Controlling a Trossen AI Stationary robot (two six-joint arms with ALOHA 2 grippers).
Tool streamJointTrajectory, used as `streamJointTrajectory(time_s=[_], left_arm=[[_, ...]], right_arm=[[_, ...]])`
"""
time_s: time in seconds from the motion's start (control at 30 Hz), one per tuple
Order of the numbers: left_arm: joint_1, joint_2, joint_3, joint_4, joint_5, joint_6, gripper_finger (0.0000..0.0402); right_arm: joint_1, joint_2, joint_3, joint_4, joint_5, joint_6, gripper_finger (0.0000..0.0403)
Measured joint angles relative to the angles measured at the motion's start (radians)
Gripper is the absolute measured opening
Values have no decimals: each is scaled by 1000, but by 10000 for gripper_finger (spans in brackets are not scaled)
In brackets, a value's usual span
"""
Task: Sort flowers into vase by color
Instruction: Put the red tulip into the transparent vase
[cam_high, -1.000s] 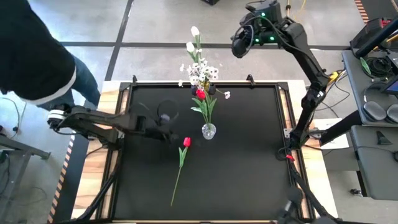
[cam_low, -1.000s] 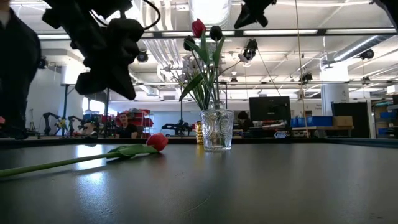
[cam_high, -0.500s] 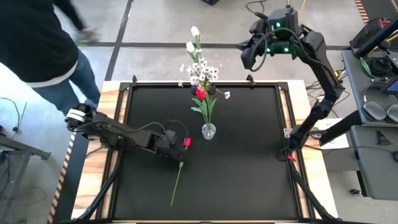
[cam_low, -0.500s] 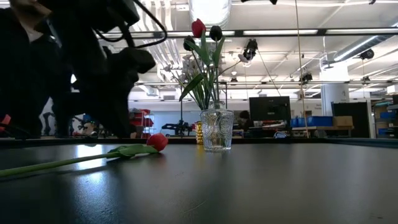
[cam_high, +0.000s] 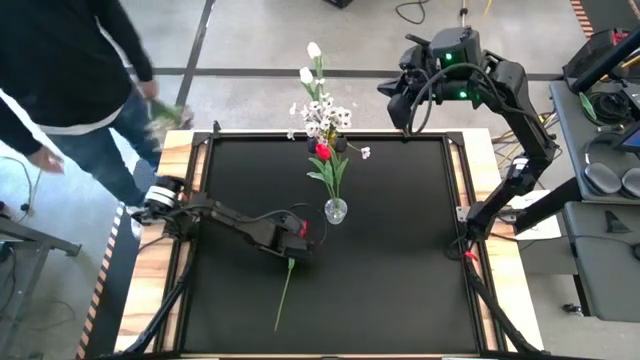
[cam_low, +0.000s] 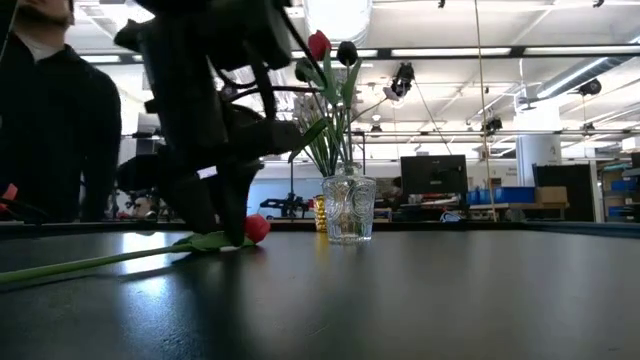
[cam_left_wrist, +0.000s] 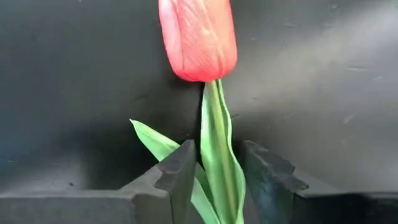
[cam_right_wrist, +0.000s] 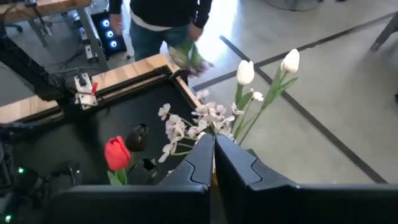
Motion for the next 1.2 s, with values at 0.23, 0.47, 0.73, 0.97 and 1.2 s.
streamJointTrajectory(time_s=[0.23,0.47,0.73,0.97,1.2], left_arm=[[1,85,151,-172,-22,40,78],[8,25,200,-184,-65,48,9],[14,-113,146,-124,-141,84,2],[13,-330,-38,159,-226,299,1],[15,-583,-322,569,-234,538,0]], right_arm=[[1,0,0,-11,0,-66,9],[-13,0,0,-22,-21,-205,9],[-72,0,-4,-76,-244,-276,9],[-63,-12,-8,-87,-290,-218,9],[50,-38,-53,-20,-206,-90,9]])
